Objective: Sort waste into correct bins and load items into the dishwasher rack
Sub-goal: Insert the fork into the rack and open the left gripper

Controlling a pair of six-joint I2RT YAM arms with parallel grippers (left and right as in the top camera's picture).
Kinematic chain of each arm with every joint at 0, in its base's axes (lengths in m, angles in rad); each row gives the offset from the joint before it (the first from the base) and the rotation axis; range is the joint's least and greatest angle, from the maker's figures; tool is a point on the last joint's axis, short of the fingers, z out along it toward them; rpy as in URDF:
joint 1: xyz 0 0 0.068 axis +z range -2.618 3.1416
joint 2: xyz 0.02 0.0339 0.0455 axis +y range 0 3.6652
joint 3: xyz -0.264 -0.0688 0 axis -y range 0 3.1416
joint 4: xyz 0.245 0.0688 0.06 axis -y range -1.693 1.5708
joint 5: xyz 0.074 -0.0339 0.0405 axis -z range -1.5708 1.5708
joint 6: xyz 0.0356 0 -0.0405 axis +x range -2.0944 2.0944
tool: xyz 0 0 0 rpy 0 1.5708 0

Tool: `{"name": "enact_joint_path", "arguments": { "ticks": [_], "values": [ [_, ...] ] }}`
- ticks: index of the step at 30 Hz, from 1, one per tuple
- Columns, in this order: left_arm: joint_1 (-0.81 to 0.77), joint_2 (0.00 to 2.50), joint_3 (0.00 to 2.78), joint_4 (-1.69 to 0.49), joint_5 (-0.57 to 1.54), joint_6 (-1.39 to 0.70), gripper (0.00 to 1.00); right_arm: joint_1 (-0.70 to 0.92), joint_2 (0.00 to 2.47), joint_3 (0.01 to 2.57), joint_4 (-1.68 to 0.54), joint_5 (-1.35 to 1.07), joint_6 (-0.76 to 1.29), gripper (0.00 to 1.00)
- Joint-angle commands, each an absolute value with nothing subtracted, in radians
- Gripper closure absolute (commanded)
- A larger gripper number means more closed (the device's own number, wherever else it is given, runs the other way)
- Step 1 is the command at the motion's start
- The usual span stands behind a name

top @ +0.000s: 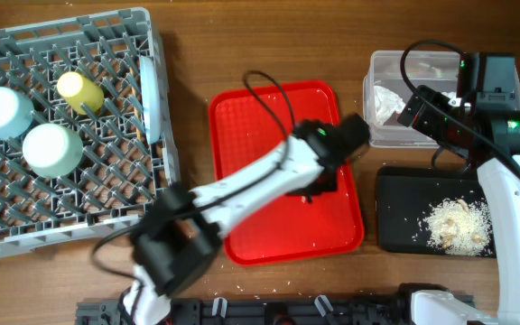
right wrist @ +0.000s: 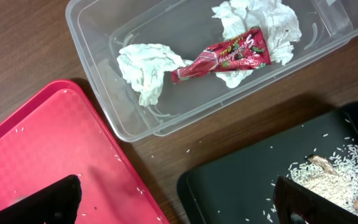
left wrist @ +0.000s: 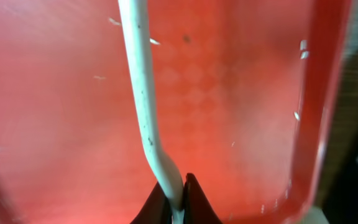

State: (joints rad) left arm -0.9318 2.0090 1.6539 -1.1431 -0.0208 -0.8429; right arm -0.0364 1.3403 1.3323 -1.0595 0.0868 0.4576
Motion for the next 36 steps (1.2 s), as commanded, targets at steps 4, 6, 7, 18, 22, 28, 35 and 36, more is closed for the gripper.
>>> {"name": "enact_joint_path", "arguments": {
  "ticks": [4,6,7,18,22,28,35,36],
  "values": [
    [-0.655,1.642,1.654,-1.258,-0.05,-0.342,0.96,-0.039,1.33,1.345,-1.058,0.089,0.445,0.0],
    [-0.571,1.579,1.654,-1.256,-0.094,-0.317,0.96,-0.039,1.33,1.345,-1.058,0.089,0.445,0.0],
    [-0.459,1.51,1.654,-1.241,-0.155,-0.317,0.96,-0.039,1.33,1.345,-1.058,0.089,0.445,0.0],
    [0.051,1.556,1.654,-1.07,-0.179,0.126,0.96,-0.039,1.33,1.345,-1.058,0.089,0.445,0.0],
    [0.145,1.634,1.654,-1.048,-0.049,0.128,0.96,-0.039,1.33,1.345,-1.058,0.089,0.445,0.0],
    [0.183,1.807,1.654,-1.095,0.146,0.128,0.96,-0.039,1.33,1.345,-1.058,0.089,0.445,0.0],
    [0.184,1.898,1.654,-1.118,0.104,0.127,0.96,-0.039,1.33,1.345,-1.058,0.089,0.445,0.0],
    [0.184,1.898,1.654,-1.118,0.104,0.127,0.96,-0.039,1.33,1.345,-1.058,0.089,0.445,0.0]
  ]
}}
